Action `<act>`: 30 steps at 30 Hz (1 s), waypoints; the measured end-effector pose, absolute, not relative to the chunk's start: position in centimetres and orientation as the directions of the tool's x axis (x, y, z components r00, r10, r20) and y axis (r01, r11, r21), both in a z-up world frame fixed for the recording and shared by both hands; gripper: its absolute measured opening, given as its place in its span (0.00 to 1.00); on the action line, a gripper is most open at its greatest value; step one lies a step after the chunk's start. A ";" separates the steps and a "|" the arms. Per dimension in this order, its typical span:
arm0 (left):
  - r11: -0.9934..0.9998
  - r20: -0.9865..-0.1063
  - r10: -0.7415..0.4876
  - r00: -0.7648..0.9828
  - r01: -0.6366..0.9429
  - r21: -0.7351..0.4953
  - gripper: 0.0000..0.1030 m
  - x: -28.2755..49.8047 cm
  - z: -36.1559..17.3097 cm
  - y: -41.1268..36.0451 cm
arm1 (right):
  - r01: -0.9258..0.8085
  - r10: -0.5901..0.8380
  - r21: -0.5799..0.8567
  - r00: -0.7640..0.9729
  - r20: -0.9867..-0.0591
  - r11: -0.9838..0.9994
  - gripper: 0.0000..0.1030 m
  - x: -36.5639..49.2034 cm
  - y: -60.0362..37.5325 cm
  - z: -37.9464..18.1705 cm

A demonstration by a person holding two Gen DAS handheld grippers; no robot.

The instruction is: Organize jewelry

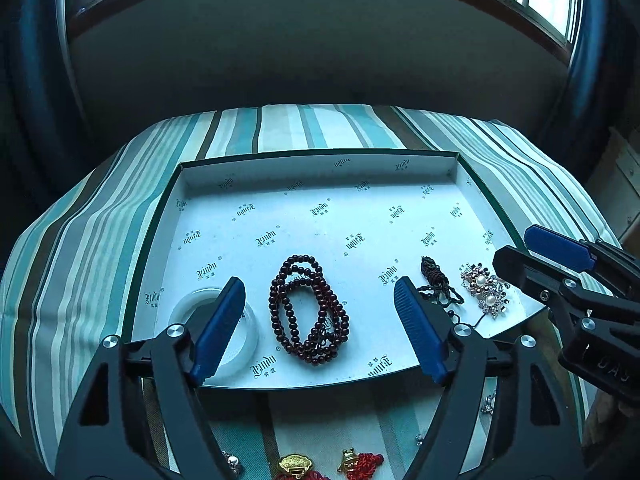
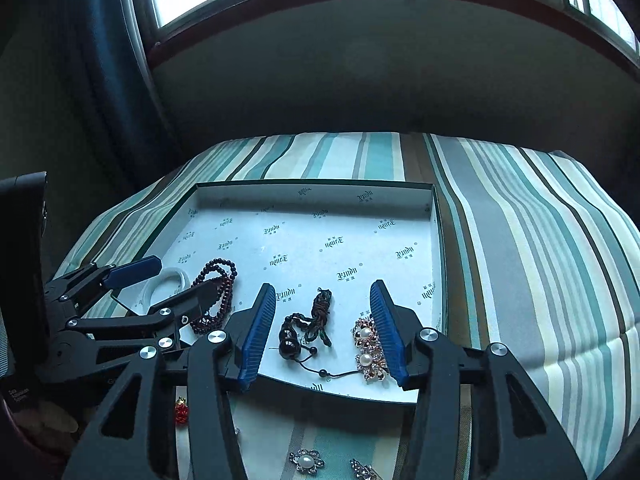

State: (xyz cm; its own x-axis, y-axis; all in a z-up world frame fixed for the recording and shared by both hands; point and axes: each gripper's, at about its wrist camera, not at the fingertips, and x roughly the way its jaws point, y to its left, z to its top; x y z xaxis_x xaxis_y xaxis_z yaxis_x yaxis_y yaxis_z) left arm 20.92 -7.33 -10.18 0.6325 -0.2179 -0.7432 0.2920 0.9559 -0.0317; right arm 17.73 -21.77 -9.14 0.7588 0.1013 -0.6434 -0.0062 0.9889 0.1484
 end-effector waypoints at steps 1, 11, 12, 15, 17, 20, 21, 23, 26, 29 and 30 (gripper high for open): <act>0.957 -0.741 -0.213 0.637 0.287 -0.028 0.74 20.6 -10.0 -7.1 | -0.007 0.101 0.147 0.759 -0.644 0.989 0.48 17.4 -21.7 -9.1; 0.976 -0.765 -0.125 0.632 0.219 0.021 0.74 16.7 -10.9 -3.2 | -0.016 0.099 0.127 0.722 -0.685 0.992 0.48 13.3 -20.7 -10.6; 0.977 -0.770 -0.119 0.627 0.213 0.023 0.74 16.2 -11.2 -2.8 | -0.018 0.099 0.123 0.715 -0.692 0.992 0.48 12.9 -20.6 -10.9; 0.979 -0.787 -0.104 0.608 0.203 0.027 0.74 14.4 -12.0 -1.8 | -0.022 0.090 0.105 0.697 -0.712 0.994 0.48 11.6 -20.2 -11.7; 0.980 -0.796 -0.098 0.597 0.196 0.026 0.74 13.2 -12.4 -1.2 | -0.024 0.088 0.098 0.684 -0.724 0.995 0.48 10.7 -20.0 -12.3; 0.981 -0.804 -0.083 0.589 0.188 0.037 0.74 11.6 -12.9 -0.7 | -0.025 0.085 0.091 0.664 -0.743 0.995 0.46 9.8 -19.7 -13.2; 0.981 -0.806 -0.077 0.587 0.188 0.042 0.74 11.2 -13.0 -0.6 | -0.026 0.087 0.092 0.657 -0.749 0.995 0.45 9.6 -19.6 -13.5; 0.982 -0.809 -0.068 0.584 0.184 0.051 0.74 10.5 -13.3 -0.3 | -0.035 0.094 0.093 0.640 -0.762 0.995 0.36 9.6 -19.3 -14.1; 0.983 -0.815 -0.062 0.576 0.174 0.048 0.74 10.3 -13.6 0.1 | -0.044 0.101 0.095 0.629 -0.771 0.995 0.33 9.8 -19.0 -14.5; 0.985 -0.818 -0.057 0.573 0.164 0.047 0.74 10.5 -13.7 0.3 | -0.045 0.095 0.086 0.628 -0.772 0.995 0.33 10.2 -18.7 -14.7; 0.986 -0.817 -0.056 0.573 0.162 0.046 0.74 10.5 -13.7 0.4 | -0.044 0.095 0.086 0.626 -0.774 0.995 0.33 10.3 -18.7 -14.8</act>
